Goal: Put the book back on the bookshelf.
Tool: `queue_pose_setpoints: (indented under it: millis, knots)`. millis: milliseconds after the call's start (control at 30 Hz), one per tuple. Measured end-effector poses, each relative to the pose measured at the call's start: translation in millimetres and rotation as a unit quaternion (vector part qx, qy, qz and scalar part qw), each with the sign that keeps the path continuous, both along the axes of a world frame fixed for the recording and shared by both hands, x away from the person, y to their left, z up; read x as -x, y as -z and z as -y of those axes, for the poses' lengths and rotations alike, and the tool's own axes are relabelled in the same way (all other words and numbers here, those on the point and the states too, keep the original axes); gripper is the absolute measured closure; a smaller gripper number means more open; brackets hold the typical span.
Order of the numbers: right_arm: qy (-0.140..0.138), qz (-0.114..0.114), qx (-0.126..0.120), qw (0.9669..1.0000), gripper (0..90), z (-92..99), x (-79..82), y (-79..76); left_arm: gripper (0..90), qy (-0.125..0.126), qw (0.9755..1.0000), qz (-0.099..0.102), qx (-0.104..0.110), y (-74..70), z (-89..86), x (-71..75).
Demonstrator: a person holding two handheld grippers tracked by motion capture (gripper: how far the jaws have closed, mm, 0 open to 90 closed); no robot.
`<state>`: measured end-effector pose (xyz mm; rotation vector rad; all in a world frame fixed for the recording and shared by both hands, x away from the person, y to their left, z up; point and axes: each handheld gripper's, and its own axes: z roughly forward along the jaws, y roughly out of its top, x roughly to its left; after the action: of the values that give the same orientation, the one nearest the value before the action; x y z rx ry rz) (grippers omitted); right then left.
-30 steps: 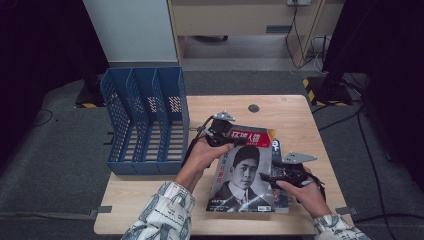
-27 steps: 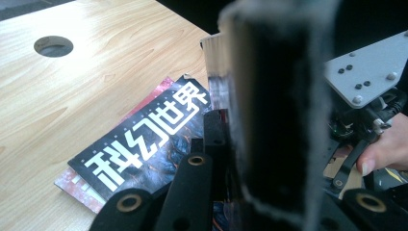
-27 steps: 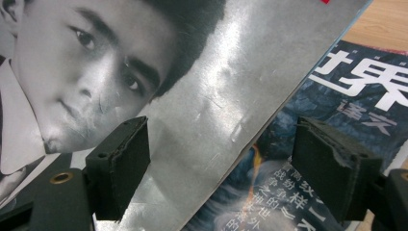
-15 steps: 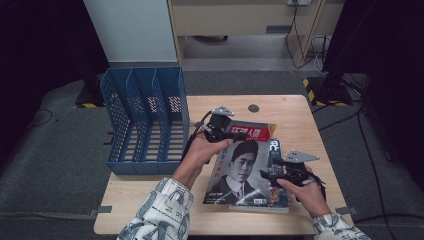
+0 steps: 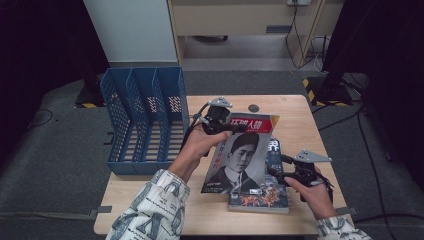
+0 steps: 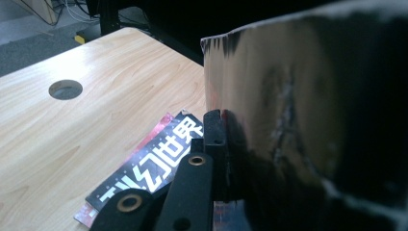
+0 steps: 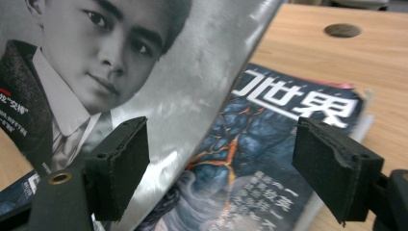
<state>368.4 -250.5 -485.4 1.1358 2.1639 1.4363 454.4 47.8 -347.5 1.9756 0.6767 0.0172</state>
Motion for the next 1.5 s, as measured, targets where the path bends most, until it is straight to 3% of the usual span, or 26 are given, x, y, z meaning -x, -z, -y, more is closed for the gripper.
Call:
queue_pose_setpoints:
  millis: [133,333,533,700,1100,1500]
  knots:
    - [0.016,0.01,-0.004,0.9998,20.5,6.6,2.5,-2.8,86.2,0.005,0.9999,0.004,-0.01,-12.8,1.5,-4.7]
    - [0.034,0.009,0.007,0.9993,20.3,12.2,6.5,-1.4,86.2,0.006,0.9998,0.018,-0.005,-27.3,3.3,-6.1]
    - [0.056,0.011,0.009,0.9983,20.1,16.4,9.0,-1.1,86.2,-0.009,0.9996,0.027,0.0,-32.4,2.5,-4.0]
    - [0.076,0.013,0.017,0.9969,19.7,21.7,8.0,-0.2,86.2,-0.017,0.9986,0.045,0.022,-38.4,-2.0,-3.7]
    - [0.121,-0.006,0.04,0.9918,20.1,38.9,8.4,6.0,86.2,-0.041,0.9978,0.048,0.021,-41.2,-14.0,-14.4]
    - [0.148,-0.02,0.061,0.9869,20.9,48.3,8.5,9.4,86.1,-0.065,0.995,0.063,0.042,-52.3,-32.4,-9.7]
